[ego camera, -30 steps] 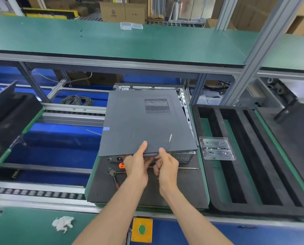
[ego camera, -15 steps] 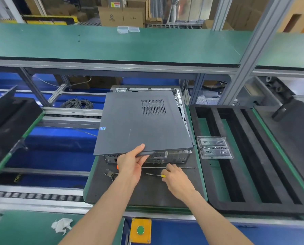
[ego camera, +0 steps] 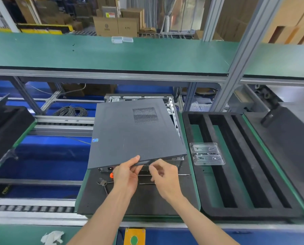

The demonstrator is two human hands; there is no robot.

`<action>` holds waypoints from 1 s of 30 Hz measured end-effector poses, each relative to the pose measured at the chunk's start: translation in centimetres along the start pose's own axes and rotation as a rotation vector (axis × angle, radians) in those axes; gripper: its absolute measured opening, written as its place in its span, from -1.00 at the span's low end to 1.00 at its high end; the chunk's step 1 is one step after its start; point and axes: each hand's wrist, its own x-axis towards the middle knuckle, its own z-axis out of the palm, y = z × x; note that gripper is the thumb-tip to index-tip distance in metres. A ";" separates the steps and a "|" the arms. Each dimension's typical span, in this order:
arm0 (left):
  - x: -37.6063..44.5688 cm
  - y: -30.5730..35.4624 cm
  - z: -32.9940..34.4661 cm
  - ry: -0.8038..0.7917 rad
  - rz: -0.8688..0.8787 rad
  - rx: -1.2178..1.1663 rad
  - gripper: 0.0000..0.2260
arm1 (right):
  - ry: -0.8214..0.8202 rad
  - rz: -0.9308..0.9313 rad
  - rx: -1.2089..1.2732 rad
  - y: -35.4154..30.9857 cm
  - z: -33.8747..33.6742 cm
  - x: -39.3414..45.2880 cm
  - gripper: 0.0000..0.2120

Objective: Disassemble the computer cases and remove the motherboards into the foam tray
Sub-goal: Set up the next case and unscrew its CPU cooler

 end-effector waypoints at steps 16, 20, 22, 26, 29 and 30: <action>-1.0 2.1 4.7 -0.197 0.137 0.100 -0.72 | -0.186 -0.373 -1.151 -4.7 -4.8 6.7 -0.04; -2.1 1.6 7.3 -0.280 0.156 0.215 -0.73 | -0.114 -0.351 -1.356 -5.4 -7.2 6.6 -0.29; -2.5 1.1 9.0 -0.349 0.177 0.272 -0.78 | -0.045 -0.330 -1.469 -5.5 -8.6 6.1 -0.44; -3.4 -0.7 13.3 -0.484 0.207 0.376 -0.78 | 0.078 -0.297 -1.544 -5.4 -12.3 5.5 -0.48; -4.4 -2.6 16.3 -0.618 0.161 0.428 -0.98 | 0.155 -0.232 -1.559 -6.3 -16.0 5.4 -0.58; -4.6 -3.1 17.2 -0.676 0.129 0.449 -0.93 | 0.159 -0.193 -1.549 -6.9 -17.3 5.4 -0.62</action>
